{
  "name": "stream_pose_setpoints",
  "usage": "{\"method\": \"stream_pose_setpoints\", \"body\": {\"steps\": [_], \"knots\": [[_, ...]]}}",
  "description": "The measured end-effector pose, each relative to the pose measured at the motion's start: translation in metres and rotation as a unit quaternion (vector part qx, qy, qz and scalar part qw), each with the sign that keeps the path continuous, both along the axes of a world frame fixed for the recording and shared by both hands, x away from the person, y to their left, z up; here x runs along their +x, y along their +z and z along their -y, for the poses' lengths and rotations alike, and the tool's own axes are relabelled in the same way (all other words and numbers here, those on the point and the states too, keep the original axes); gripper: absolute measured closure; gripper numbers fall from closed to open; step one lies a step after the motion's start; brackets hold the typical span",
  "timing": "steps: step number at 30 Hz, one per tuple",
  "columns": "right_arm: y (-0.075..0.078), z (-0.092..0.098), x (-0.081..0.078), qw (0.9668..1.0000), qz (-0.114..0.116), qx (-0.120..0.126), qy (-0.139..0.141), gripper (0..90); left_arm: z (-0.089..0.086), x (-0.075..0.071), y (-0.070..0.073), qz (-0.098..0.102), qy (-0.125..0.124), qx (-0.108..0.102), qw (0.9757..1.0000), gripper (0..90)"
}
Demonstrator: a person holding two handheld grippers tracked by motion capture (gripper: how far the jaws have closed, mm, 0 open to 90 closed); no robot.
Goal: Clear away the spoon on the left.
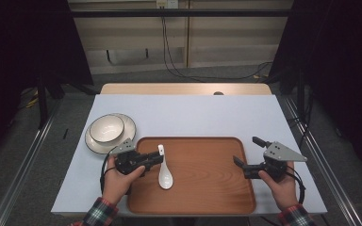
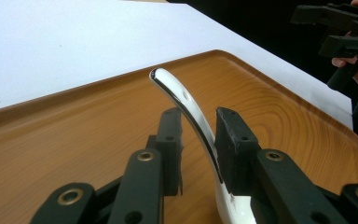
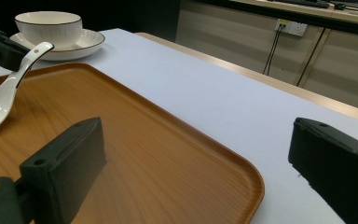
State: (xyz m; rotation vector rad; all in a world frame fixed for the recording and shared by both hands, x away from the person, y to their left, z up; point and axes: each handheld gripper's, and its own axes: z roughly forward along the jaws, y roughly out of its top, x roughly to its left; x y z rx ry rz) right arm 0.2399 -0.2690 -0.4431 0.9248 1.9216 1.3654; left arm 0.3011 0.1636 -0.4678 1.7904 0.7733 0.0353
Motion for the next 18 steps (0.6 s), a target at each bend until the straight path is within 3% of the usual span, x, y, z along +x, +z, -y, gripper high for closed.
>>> {"method": "stream_pose_setpoints", "body": {"steps": [18], "knots": [[-0.0001, -0.0002, -0.0002, 1.0, -0.002, -0.001, 0.0, 3.4, -0.0011, 0.0009, -0.0006, -0.003, 0.006, 0.009, 0.9999, 68.1]]}}
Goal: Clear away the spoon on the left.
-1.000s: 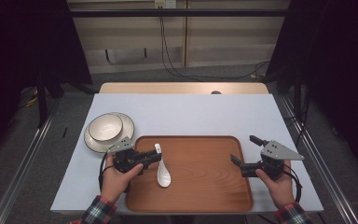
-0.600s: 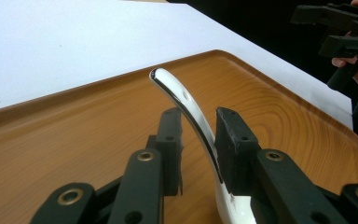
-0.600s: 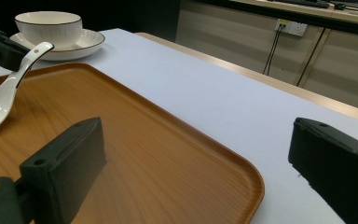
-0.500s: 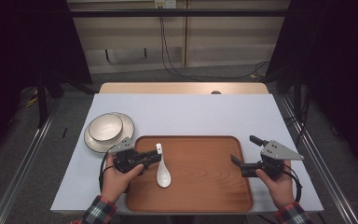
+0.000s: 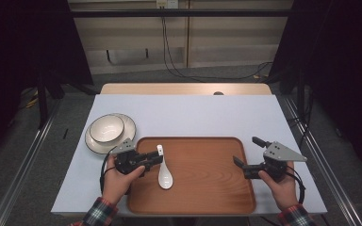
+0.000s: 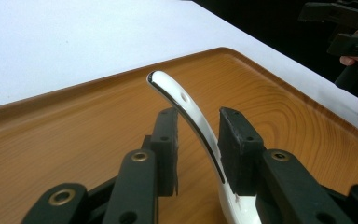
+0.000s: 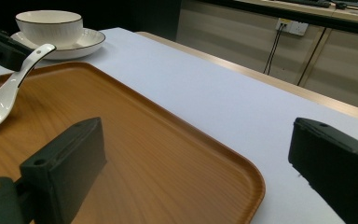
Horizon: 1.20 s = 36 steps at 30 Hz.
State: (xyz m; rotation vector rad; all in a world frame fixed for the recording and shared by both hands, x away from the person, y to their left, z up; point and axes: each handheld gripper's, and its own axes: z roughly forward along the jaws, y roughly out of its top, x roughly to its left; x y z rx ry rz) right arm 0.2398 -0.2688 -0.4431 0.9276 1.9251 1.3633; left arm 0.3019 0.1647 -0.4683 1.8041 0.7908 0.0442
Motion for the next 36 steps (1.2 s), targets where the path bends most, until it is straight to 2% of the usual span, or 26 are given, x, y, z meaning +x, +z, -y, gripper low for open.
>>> {"method": "stream_pose_setpoints", "body": {"steps": [12, 22, 28, 35, 36], "knots": [[-0.0002, -0.0003, 0.0001, 1.0, 0.0, 0.0, -0.001, 3.4, 0.0003, 0.0008, 0.0002, 0.0, 0.008, 0.008, 0.9999, 63.6], [-0.0002, -0.0005, 0.0002, 1.0, 0.0, -0.001, -0.001, 3.4, 0.0015, 0.0011, 0.002, 0.002, 0.013, 0.002, 0.9999, 52.3], [-0.0003, -0.0005, 0.0001, 1.0, 0.0, -0.001, -0.001, 3.4, 0.003, 0.0015, 0.0029, 0.013, 0.01, -0.002, 0.9999, 46.4], [-0.0004, -0.0006, 0.0002, 1.0, -0.001, -0.001, -0.002, 3.4, 0.0037, 0.0028, 0.0038, 0.027, 0.012, 0.002, 0.9996, 39.4], [-0.0004, -0.0005, 0.0002, 1.0, 0.0, -0.002, -0.003, 3.4, 0.0037, 0.0025, 0.0048, 0.03, 0.016, 0.008, 0.9994, 38.0]]}}
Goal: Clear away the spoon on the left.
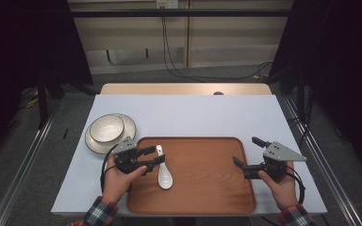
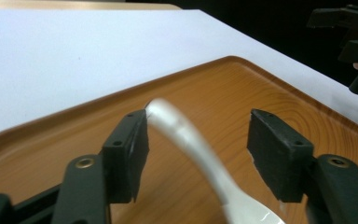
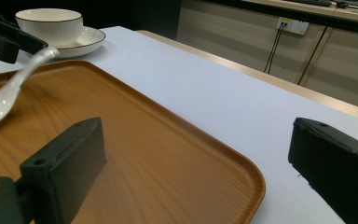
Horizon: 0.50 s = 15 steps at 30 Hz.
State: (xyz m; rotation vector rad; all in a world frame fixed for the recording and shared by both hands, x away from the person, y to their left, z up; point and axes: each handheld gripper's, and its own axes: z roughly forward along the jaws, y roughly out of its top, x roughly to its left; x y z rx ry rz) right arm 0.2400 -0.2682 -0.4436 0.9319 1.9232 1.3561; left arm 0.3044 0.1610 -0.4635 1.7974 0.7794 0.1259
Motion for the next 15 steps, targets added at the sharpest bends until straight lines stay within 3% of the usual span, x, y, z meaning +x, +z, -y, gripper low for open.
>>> {"method": "stream_pose_setpoints", "body": {"steps": [1, 15], "knots": [[0.0, 0.0, 0.0, 1.0, 0.0, 0.0, 0.001, 3.4, 0.0004, 0.0004, 0.0001, 0.003, -0.002, -0.003, 1.0, 33.8], [0.0006, 0.0001, -0.0003, 1.0, 0.001, 0.0, 0.004, 3.4, -0.0012, 0.0009, 0.0026, 0.011, 0.001, -0.012, 0.9999, 24.6]]}}
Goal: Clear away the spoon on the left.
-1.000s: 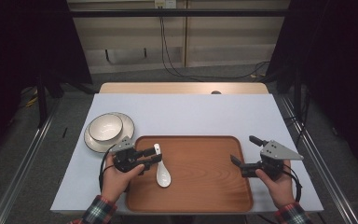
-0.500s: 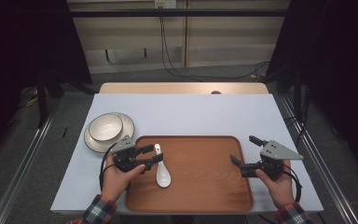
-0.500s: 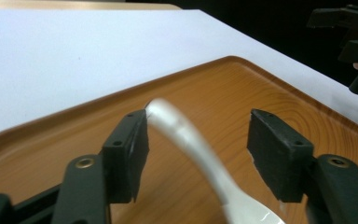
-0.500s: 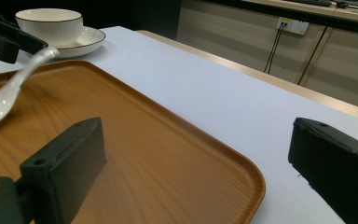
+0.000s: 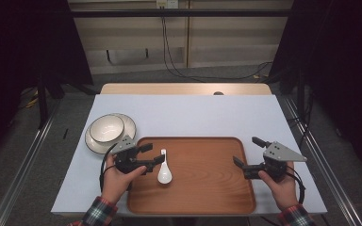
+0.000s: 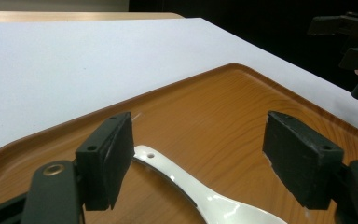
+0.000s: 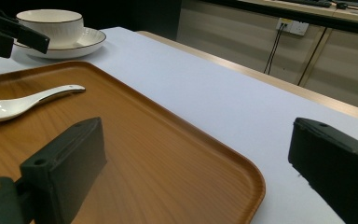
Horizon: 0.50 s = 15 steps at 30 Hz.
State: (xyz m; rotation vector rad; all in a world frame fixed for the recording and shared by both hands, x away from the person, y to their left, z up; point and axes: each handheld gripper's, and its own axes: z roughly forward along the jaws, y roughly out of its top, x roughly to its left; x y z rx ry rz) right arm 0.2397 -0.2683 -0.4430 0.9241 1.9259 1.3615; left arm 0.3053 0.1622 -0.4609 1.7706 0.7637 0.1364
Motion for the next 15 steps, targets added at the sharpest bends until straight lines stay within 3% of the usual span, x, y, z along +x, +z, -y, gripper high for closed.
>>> {"method": "stream_pose_setpoints", "body": {"steps": [15], "knots": [[0.0, 0.0, 0.0, 1.0, 0.002, -0.003, 0.0, 3.5, -0.006, -0.001, 0.013, 0.015, 0.0, 0.0, 0.9999, 17.8]]}}
